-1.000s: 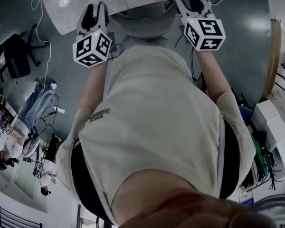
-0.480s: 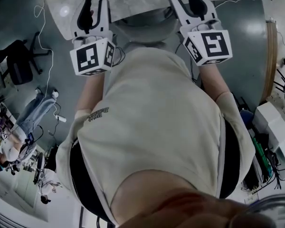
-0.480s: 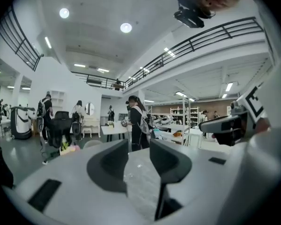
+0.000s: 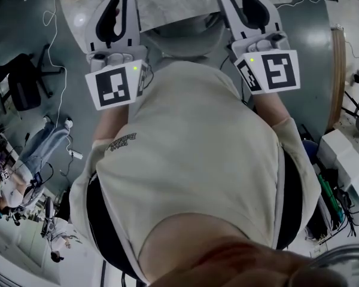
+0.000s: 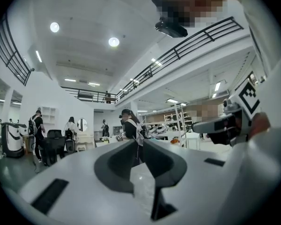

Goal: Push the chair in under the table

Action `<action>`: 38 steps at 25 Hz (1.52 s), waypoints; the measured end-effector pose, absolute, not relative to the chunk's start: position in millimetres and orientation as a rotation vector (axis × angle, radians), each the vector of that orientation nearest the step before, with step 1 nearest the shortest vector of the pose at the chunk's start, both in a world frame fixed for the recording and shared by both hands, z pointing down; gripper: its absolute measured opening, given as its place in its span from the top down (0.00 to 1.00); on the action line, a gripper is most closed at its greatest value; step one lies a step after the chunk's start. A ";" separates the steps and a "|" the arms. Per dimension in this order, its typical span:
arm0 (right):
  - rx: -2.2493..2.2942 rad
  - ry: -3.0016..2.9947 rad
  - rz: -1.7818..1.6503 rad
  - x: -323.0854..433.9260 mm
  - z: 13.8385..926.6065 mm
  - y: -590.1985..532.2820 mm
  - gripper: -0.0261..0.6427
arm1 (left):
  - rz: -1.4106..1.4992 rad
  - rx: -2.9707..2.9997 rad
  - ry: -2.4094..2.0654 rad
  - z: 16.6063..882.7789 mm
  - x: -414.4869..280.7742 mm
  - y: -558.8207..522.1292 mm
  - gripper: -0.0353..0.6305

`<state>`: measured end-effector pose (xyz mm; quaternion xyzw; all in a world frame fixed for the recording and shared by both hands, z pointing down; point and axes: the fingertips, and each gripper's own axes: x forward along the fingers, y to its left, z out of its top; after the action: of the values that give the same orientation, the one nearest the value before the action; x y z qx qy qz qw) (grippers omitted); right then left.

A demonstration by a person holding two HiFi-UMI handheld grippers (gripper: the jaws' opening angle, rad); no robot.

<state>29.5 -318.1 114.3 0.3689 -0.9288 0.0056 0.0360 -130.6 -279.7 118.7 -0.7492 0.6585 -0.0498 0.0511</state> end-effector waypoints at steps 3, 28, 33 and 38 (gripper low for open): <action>1.132 -2.874 -0.016 27.1 105.0 -312.0 0.84 | -0.136 -2.272 1.980 108.8 -130.0 -276.0 0.88; 1.036 -2.953 -0.050 0.3 88.7 -293.5 0.95 | -0.095 -2.319 1.957 86.4 -129.3 -264.7 0.93; 1.004 -2.952 -0.071 -6.1 88.9 -289.7 0.95 | -0.025 -2.256 1.978 82.1 -141.5 -259.1 0.93; 0.996 -2.949 -0.071 -14.0 91.0 -288.7 0.95 | -0.049 -2.280 1.960 86.9 -143.2 -264.5 0.93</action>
<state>-14.0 -288.7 91.0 0.3200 -0.9470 -0.0229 0.0142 -143.2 -264.5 86.9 -0.7566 0.6503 -0.0162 0.0671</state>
